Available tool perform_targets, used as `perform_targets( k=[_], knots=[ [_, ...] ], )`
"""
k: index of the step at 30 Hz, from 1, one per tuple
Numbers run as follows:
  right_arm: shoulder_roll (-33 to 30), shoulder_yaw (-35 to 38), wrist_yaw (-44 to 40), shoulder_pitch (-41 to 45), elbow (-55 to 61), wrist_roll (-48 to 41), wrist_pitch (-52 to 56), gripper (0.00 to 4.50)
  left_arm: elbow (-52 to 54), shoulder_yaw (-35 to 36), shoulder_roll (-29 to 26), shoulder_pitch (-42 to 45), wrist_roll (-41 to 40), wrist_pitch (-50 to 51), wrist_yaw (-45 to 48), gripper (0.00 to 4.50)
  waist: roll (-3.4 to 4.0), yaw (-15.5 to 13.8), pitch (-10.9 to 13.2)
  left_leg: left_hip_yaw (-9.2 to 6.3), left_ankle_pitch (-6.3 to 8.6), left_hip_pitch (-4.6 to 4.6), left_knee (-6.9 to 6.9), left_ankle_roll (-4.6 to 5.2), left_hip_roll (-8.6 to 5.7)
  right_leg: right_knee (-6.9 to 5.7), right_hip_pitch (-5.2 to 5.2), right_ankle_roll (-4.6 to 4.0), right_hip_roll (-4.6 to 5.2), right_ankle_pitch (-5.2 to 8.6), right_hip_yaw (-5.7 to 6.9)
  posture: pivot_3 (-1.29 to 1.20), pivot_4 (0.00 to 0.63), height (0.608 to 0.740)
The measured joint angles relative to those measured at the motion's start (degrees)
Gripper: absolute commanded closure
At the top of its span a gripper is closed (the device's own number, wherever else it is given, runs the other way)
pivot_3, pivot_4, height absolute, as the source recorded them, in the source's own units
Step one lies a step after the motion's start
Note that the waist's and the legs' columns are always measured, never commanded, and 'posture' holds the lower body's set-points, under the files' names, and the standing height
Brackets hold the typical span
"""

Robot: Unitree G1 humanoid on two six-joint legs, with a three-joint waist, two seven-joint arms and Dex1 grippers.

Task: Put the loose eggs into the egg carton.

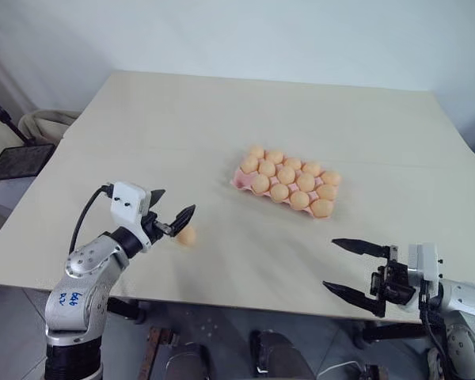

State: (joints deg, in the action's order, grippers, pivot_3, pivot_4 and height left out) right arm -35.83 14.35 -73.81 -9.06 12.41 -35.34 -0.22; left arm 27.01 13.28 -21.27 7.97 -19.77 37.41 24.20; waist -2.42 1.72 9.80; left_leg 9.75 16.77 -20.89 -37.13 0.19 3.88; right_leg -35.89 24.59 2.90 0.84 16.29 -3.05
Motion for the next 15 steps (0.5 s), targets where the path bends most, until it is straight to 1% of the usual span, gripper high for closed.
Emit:
perform_targets(
  k=[4, 9, 11, 12, 15],
  knots=[
    [0.1, -0.4, -1.7, -0.7, -1.4, -0.1, -0.2, 0.00, 3.2, -0.6, 0.9, -3.6, -0.1, 0.5, -2.1, 0.03, 0.00, 0.1, 0.0, 0.01, 0.01, 0.02, 0.02, 0.02, -0.02, 0.02, -0.02, -0.11, 0.06, 0.06, 0.00, 0.00, 0.150, 0.740],
    [0.1, -0.4, -2.3, -0.8, -1.6, -0.2, -0.5, 0.00, 5.5, -3.2, 1.3, -7.7, 0.1, 1.0, -3.7, 0.03, 0.00, 0.0, 0.0, 0.00, 0.01, 0.04, 0.01, 0.02, -0.02, 0.02, -0.02, -0.23, 0.06, 0.13, 0.00, 0.00, 0.150, 0.740],
    [0.1, -0.4, -2.5, -1.0, -1.6, -0.5, -0.5, 0.00, 6.1, -3.7, 1.4, -8.9, 0.2, 0.8, -4.2, 0.03, 0.00, 0.0, 0.0, 0.00, 0.01, 0.04, 0.01, 0.02, -0.03, 0.04, -0.03, -0.41, 0.07, 0.23, -0.01, 0.00, 0.150, 0.740],
    [0.1, -0.4, -2.6, -1.2, -1.6, -0.6, -0.5, 0.00, 6.1, -3.9, 1.4, -9.3, 0.5, 0.4, -4.5, 0.03, 0.00, 0.0, 0.0, 0.00, 0.01, 0.04, 0.01, 0.02, -0.03, 0.06, -0.04, -0.67, 0.08, 0.37, -0.01, 0.00, 0.150, 0.740],
    [0.1, -0.4, -3.0, -1.6, -1.6, -0.7, -0.7, 0.00, 5.9, -5.1, 1.6, -10.8, 1.3, -0.7, -5.1, 0.03, 0.00, 0.1, 0.0, 0.00, 0.02, 0.04, 0.01, 0.05, -0.05, 0.07, -0.05, -0.71, 0.10, 0.40, -0.01, 0.00, 0.150, 0.740]
  ],
)
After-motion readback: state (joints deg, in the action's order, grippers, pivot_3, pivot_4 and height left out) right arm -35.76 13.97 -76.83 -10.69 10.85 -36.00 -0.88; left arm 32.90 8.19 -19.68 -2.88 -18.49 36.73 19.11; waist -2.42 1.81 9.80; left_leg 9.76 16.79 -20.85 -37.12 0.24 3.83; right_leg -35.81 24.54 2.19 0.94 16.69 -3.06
